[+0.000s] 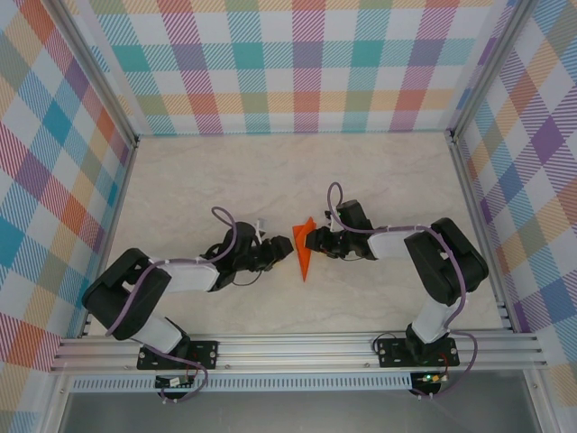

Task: Fold a paper plane with a square sheet of paper (fold left side to right side)
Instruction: Fold the wing for the fifth time at the center of the table.

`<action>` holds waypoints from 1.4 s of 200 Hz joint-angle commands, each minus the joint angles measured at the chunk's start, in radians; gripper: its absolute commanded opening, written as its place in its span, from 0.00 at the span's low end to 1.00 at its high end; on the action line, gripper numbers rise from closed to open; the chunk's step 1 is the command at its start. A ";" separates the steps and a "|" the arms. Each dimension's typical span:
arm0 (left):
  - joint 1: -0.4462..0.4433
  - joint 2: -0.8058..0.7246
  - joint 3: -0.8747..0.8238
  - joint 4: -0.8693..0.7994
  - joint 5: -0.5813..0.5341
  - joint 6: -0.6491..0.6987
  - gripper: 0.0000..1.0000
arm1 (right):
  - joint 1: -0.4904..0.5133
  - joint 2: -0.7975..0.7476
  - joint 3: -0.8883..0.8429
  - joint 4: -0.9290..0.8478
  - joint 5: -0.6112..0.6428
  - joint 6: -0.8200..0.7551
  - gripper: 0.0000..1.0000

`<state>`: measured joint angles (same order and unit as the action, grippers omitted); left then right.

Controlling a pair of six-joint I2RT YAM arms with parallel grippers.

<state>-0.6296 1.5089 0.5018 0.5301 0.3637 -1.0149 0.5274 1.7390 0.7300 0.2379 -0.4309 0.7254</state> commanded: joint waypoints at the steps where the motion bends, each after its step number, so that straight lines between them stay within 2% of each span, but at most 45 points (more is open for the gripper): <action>1: 0.057 0.007 0.053 -0.054 0.063 0.049 0.54 | 0.009 0.037 0.013 -0.034 0.013 -0.018 0.42; 47: 0.080 0.132 0.153 -0.013 0.118 0.064 0.52 | 0.010 0.037 0.016 -0.045 0.016 -0.021 0.42; 85: 0.080 0.206 0.195 -0.003 0.120 0.072 0.49 | 0.014 0.039 0.026 -0.063 0.014 -0.032 0.42; 156: 0.080 0.305 0.250 0.054 0.159 0.052 0.38 | 0.017 0.047 0.031 -0.069 0.017 -0.034 0.42; 252: 0.080 0.347 0.284 0.007 0.135 0.082 0.06 | 0.017 0.053 0.034 -0.083 0.022 -0.041 0.42; 280: 0.080 0.353 0.299 -0.023 0.120 0.107 0.02 | 0.017 0.051 0.035 -0.089 0.024 -0.044 0.42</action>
<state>-0.5602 1.8431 0.7666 0.5354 0.5026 -0.9482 0.5312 1.7470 0.7593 0.1852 -0.4271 0.7174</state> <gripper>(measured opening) 0.048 0.419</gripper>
